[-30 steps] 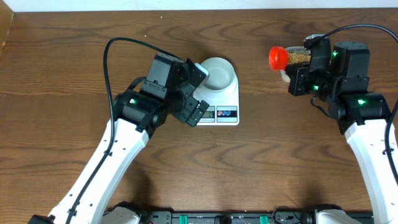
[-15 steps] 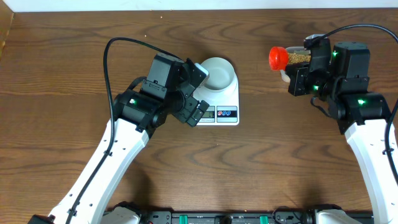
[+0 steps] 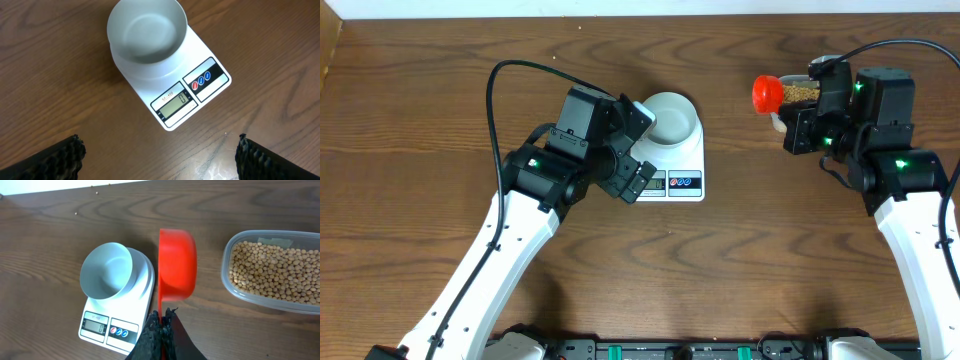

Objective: Scoop item into bowl and weigh 50g on scale
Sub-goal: 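Lower the red scoop with the right gripper into the soybean tub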

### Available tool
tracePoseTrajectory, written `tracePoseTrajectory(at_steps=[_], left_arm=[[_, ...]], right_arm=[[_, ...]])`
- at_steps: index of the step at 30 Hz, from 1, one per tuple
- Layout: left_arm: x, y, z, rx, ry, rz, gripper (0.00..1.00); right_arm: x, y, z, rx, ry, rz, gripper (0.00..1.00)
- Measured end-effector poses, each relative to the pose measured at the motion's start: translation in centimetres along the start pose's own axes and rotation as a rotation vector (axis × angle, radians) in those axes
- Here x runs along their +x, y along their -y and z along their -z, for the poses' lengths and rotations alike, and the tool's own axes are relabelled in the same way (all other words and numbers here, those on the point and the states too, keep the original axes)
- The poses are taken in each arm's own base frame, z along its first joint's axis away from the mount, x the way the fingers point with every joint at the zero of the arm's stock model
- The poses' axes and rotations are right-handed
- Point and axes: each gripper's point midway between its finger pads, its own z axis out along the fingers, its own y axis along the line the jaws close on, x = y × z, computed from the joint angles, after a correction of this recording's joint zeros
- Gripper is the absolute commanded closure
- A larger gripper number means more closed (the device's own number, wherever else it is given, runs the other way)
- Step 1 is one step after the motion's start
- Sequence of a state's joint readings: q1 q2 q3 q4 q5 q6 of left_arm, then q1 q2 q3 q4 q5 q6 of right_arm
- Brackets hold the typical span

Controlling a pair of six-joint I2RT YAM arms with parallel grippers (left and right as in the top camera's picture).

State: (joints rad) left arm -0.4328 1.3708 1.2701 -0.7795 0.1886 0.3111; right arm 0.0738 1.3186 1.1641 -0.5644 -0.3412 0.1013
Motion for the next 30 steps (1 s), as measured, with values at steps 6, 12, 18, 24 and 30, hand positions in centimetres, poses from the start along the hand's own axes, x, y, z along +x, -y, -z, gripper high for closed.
tracePoseTrajectory(at_steps=[6,12,18,24,30], left_arm=[[0.01,0.01,0.00,0.000,0.000,0.000,0.02],[0.01,0.00,0.00,0.000,0.000,0.000,0.02],[0.00,0.00,0.00,0.000,0.000,0.000,0.02],[0.00,0.00,0.00,0.000,0.000,0.000,0.02],[0.00,0.00,0.00,0.000,0.000,0.000,0.02]], right_arm=[[0.04,0.00,0.00,0.000,-0.002,-0.001,0.99],[0.27,0.04,0.00,0.002,-0.011,-0.004,0.99],[0.27,0.04,0.00,0.002,-0.011,-0.004,0.99],[0.27,0.04,0.00,0.002,-0.011,-0.004,0.99],[0.19,0.03,0.00,0.001,-0.007,0.019,0.99]])
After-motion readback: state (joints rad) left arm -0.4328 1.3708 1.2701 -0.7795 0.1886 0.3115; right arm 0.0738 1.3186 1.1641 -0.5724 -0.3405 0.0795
